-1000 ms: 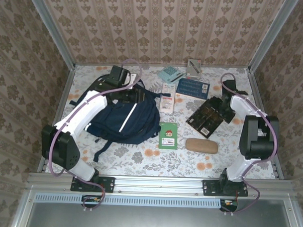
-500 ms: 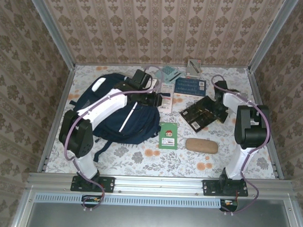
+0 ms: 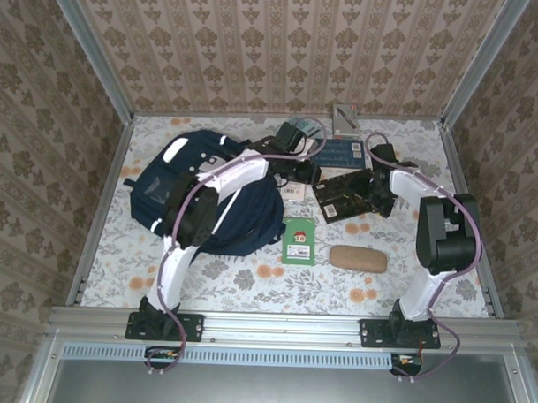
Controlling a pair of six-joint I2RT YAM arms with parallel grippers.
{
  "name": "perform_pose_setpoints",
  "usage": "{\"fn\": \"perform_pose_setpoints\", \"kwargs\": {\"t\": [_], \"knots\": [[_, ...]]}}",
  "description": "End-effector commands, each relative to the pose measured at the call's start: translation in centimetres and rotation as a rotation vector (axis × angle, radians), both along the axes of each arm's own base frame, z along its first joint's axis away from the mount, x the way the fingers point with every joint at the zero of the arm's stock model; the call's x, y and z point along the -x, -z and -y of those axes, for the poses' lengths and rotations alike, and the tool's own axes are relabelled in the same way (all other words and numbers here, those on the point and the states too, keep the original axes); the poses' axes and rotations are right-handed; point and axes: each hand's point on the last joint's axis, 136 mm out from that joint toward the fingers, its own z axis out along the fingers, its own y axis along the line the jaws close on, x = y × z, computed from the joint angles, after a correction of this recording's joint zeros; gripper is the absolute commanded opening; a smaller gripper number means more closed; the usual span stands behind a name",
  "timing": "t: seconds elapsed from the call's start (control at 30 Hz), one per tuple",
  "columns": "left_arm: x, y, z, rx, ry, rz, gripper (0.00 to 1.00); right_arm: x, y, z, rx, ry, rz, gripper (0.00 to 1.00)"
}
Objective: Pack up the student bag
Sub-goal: Rotate the book at the middle-right of the table.
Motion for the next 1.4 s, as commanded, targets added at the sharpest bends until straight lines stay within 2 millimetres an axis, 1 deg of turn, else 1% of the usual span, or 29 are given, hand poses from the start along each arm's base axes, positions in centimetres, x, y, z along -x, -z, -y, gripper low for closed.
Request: {"fn": "perform_pose_setpoints", "kwargs": {"t": [0.0,0.13,0.2,0.27,0.33,0.43,0.6,0.7,0.83,0.93,1.03,1.07,1.13,1.2,1.27,1.37], "knots": [[-1.8,-0.1,2.5,0.067,0.023,0.036,0.46,0.0,-1.6,-0.2,-0.039,0.044,0.064,1.0],[-3.1,2.2,4.3,0.084,0.031,0.018,0.46,1.1,-1.9,-0.6,-0.066,0.062,0.081,0.99],[-3.3,3.3,4.9,0.086,0.037,-0.002,0.47,1.6,-2.0,-0.5,-0.066,0.067,0.081,1.0],[-3.1,4.7,5.1,0.06,0.043,-0.021,0.47,2.1,-1.8,-0.5,-0.064,0.07,0.076,0.99],[-2.4,5.7,5.3,0.036,0.057,-0.03,0.47,2.4,-1.5,-0.2,-0.052,0.074,0.069,0.99],[-0.9,6.4,5.1,0.005,0.084,-0.057,0.46,2.7,-1.0,0.1,-0.043,0.08,0.061,0.99],[1.8,6.5,4.3,-0.012,0.107,-0.082,0.45,2.2,-0.1,0.6,-0.034,0.091,0.053,0.99],[3.7,6.4,3.5,-0.012,0.114,-0.101,0.44,1.6,0.1,1.0,-0.022,0.096,0.053,1.0],[6.0,5.6,2.6,0.015,0.094,-0.133,0.44,0.8,0.1,1.5,-0.01,0.097,0.059,0.99],[8.3,4.7,2.7,0.034,0.105,-0.154,0.44,0.1,0.1,1.5,-0.024,0.072,0.07,0.99],[10.6,3.8,3.1,0.043,0.13,-0.159,0.43,-0.8,0.1,0.7,-0.06,0.004,0.072,1.0],[11.1,3.4,3.2,0.041,0.136,-0.156,0.43,-0.8,0.2,0.7,-0.061,-0.007,0.061,0.99],[11.4,3.0,2.9,0.031,0.128,-0.142,0.43,-1.0,0.0,0.9,-0.055,-0.027,0.071,0.99],[10.7,2.4,2.5,0.033,0.108,-0.129,0.43,-0.8,-0.6,1.1,-0.044,-0.027,0.088,1.0],[9.5,2.0,2.2,0.044,0.085,-0.123,0.44,-0.4,-1.1,1.4,-0.04,-0.015,0.102,0.99],[7.7,1.6,2.4,0.052,0.072,-0.109,0.44,0.5,-1.1,1.5,-0.045,0.004,0.112,1.0]]}}
